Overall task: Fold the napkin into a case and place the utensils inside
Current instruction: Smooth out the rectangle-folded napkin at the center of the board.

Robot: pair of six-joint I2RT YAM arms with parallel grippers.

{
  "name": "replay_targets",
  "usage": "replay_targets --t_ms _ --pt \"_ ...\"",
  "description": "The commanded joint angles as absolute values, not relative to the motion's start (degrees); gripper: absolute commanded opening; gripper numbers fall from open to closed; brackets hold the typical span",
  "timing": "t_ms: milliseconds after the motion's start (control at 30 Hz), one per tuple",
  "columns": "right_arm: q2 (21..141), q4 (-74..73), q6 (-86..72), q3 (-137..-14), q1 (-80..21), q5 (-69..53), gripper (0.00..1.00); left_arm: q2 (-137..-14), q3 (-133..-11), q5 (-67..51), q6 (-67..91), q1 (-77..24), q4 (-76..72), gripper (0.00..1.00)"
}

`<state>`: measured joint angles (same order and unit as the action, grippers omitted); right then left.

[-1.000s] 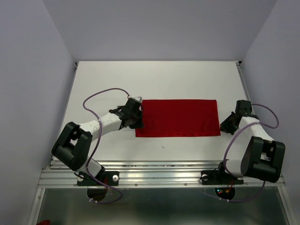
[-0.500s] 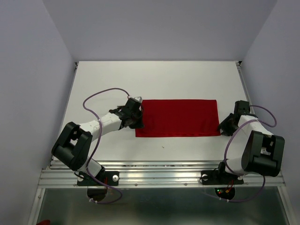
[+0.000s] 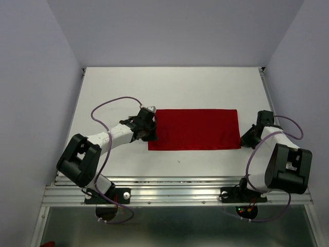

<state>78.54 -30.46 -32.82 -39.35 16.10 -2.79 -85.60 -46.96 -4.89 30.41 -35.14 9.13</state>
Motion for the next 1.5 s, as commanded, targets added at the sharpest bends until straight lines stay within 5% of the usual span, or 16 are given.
replay_targets --t_ms 0,933,1467 --pt "75.9 -30.8 -33.0 -40.2 15.9 -1.1 0.01 -83.9 -49.6 -4.0 29.0 -34.8 10.1 0.0" --pt "64.4 -38.3 -34.1 -52.7 15.9 -0.3 0.01 -75.7 -57.5 -0.6 27.6 -34.7 18.3 0.0" --pt "66.2 -34.5 -35.5 -43.9 15.9 2.1 0.01 -77.5 -45.4 -6.9 30.9 -34.8 8.9 0.0"
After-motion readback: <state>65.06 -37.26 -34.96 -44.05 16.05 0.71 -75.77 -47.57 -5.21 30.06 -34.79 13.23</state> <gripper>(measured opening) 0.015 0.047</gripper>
